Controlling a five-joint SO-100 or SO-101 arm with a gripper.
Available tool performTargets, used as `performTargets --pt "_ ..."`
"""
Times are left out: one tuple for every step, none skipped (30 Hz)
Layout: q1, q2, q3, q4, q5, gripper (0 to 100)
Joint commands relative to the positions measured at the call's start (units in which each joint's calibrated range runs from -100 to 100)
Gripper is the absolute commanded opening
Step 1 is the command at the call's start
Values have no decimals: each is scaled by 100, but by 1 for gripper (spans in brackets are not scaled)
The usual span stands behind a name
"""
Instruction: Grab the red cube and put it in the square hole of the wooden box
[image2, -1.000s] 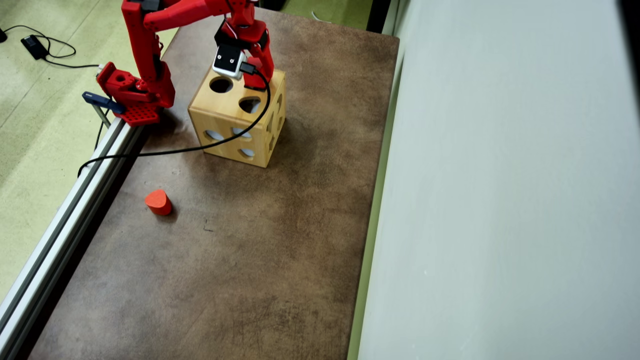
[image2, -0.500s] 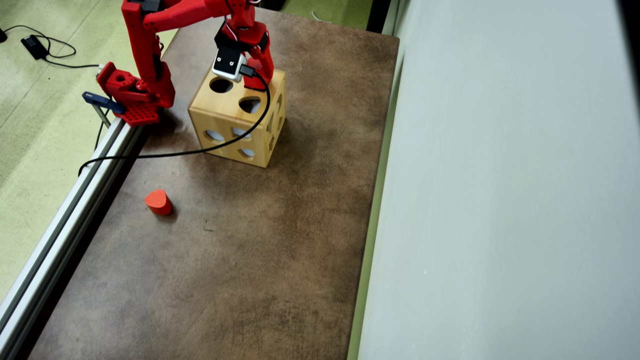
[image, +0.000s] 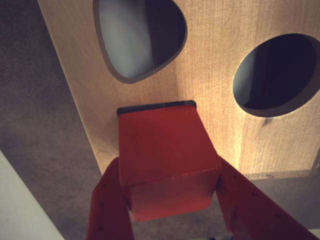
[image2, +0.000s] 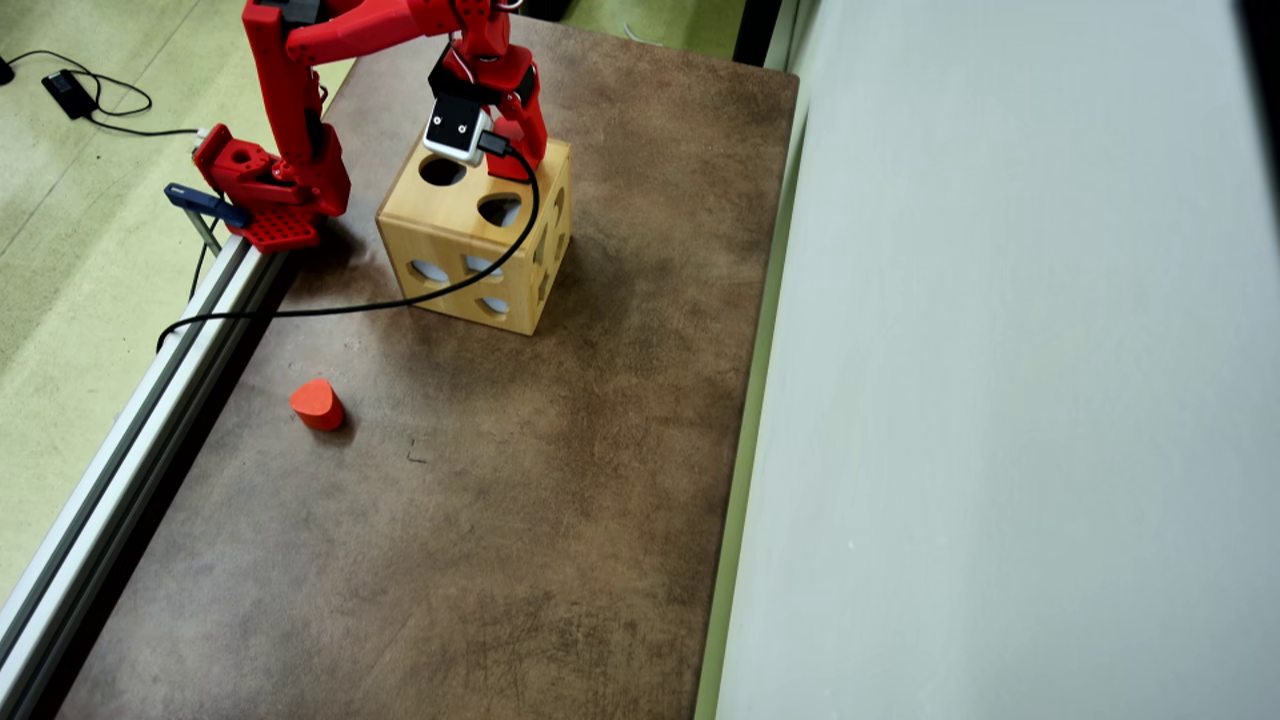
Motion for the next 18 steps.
performTargets --pt "-12 -411 -42 17 39 2" --pt "-12 -428 -42 17 39 2" --pt "-12 -428 -42 17 39 2" --pt "-12 -428 -33 17 39 3" --pt "-12 -419 -33 17 44 4" --pt "-12 -411 -24 17 44 6" --pt "-12 -411 -24 17 44 8" --pt "-12 -419 -24 17 44 11" --pt "-12 -436 -24 17 44 13" --pt "-12 -436 -24 17 44 16" --pt "-12 -436 -24 17 44 17" --pt "-12 -436 -24 17 44 18" --pt "-12 -436 -24 17 44 19" --pt "-12 -436 -24 17 44 20" --pt "-12 -436 -24 17 44 20" --pt "-12 -436 -33 17 44 20" --pt "-12 -436 -33 17 44 20" --pt "-20 -428 -33 17 44 20"
